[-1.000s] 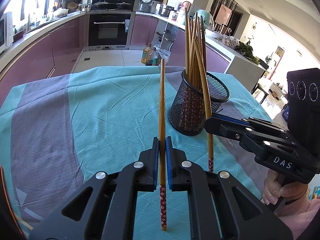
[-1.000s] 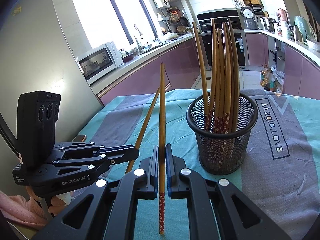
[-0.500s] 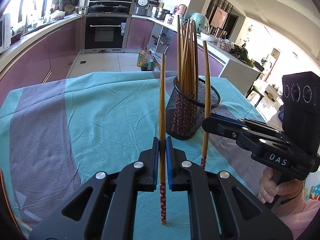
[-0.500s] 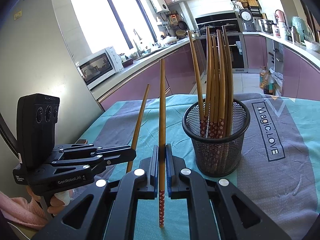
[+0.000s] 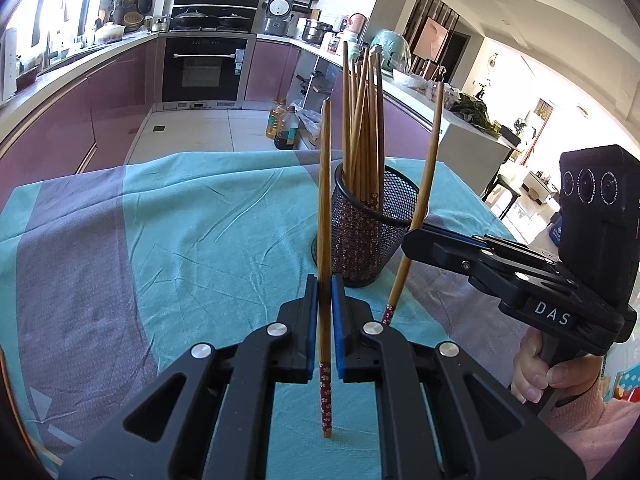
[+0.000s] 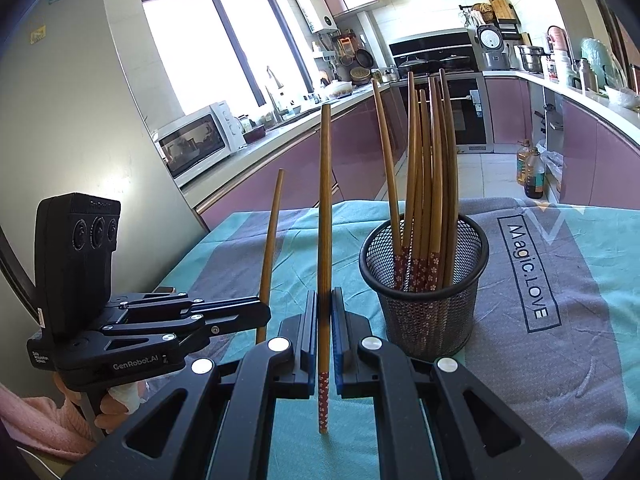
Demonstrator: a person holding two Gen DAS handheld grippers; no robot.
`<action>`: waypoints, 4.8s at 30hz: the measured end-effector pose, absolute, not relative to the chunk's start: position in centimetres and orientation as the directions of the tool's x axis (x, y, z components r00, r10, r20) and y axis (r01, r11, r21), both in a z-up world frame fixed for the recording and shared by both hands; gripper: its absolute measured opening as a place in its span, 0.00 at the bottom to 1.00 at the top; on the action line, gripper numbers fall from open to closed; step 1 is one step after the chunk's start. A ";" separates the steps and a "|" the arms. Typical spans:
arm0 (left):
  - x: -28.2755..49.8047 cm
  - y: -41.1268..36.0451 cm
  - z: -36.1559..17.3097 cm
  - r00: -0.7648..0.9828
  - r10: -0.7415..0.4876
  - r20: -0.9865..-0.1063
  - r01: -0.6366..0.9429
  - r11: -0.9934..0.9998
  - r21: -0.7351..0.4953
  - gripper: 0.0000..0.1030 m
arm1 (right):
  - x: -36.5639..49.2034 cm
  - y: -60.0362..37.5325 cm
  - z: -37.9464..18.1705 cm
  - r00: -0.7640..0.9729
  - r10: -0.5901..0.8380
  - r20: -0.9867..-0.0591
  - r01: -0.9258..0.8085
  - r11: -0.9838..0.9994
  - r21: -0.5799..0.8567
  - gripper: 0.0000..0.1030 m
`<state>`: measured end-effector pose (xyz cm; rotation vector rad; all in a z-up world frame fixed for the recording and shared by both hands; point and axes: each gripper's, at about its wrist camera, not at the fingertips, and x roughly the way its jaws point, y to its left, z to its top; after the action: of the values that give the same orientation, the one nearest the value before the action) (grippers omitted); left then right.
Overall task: Organize utensils
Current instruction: 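Lift the left tool's chopstick upright over the mesh cup while the right tool raises its own, then lower both held chopsticks into the mesh cup with both tools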
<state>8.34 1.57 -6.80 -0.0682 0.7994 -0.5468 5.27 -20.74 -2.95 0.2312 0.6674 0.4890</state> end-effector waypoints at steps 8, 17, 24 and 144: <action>8.3 1.5 -6.4 0.571 -0.498 -0.652 0.450 0.855 -0.259 0.07 | 5.3 -21.4 -2.4 0.689 0.502 -0.522 -0.359 0.863 0.356 0.05; 8.4 1.3 -6.0 0.576 -0.503 -0.645 0.457 0.852 -0.256 0.07 | 5.3 -21.7 -1.9 0.701 0.498 -0.510 -0.360 0.865 0.351 0.05; 8.4 1.1 -5.6 0.582 -0.504 -0.638 0.461 0.851 -0.251 0.07 | 5.3 -22.1 -1.5 0.711 0.495 -0.499 -0.360 0.867 0.346 0.05; 7.9 -2.1 5.4 0.706 -0.579 -0.407 0.555 0.810 -0.190 0.07 | 8.8 -25.8 4.6 0.834 0.402 -0.378 -0.334 0.913 0.235 0.05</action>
<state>7.85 -2.09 5.42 -0.0547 0.4706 -0.6305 8.80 -25.82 4.61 0.1623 0.4346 0.3919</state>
